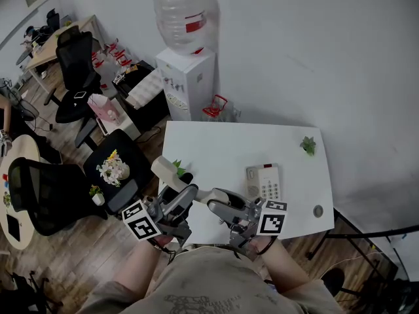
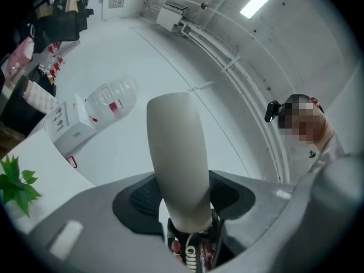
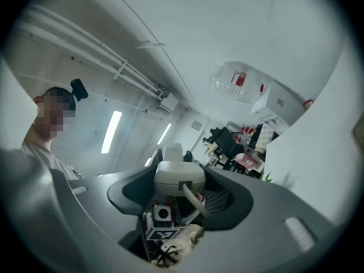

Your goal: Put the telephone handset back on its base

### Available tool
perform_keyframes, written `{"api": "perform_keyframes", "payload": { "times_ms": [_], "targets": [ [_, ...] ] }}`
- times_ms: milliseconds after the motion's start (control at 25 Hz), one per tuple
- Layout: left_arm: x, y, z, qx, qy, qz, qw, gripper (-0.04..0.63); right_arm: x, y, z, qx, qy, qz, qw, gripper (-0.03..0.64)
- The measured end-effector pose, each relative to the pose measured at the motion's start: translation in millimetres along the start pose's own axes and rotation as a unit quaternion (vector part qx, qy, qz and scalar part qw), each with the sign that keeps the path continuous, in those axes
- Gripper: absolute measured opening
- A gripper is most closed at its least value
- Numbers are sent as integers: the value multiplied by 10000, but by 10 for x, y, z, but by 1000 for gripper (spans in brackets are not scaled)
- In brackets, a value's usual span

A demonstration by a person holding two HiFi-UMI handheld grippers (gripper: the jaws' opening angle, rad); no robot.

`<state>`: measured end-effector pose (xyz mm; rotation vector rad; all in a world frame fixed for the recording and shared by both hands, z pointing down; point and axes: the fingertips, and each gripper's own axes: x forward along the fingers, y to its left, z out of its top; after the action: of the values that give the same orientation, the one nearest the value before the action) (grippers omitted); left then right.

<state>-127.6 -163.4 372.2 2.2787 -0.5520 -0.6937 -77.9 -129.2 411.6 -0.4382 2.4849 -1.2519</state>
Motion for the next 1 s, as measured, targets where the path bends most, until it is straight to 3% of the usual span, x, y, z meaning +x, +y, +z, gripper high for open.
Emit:
{"api": "perform_keyframes", "payload": {
  "times_ms": [320,480,600,680,720,800,880,920,1000],
  "targets": [
    [-24,-39,83,427,187,281,9985,219,-3,-163,-33,-392,98,-562,9976,368],
    [-9,-75,53,907,500,472,9935,215,-175,-304,126,-651,-174,-1127,9913,324],
    [-17,-80,43,1255,654,754,9871,212,-395,-352,327,-1207,-371,-1766,9761,266],
    [-36,-73,47,1485,712,990,9814,212,-589,-385,457,-1808,-376,-2466,9514,225],
    [-46,-62,46,1588,746,1118,9781,212,-699,-409,516,-2186,-315,-2906,9310,208],
    [-67,-25,44,1787,808,1392,9707,212,-912,-434,630,-2971,-162,-3734,8786,171],
    [-96,11,55,2014,846,1691,9611,212,-1096,-410,741,-3459,-187,-4278,8349,120],
    [-110,20,59,2101,864,1813,9568,212,-1172,-387,785,-3553,-268,-4430,8227,87],
    [-115,28,50,2118,902,1944,9535,212,-1295,-347,836,-3549,-447,-4575,8141,36]
  ]
}}
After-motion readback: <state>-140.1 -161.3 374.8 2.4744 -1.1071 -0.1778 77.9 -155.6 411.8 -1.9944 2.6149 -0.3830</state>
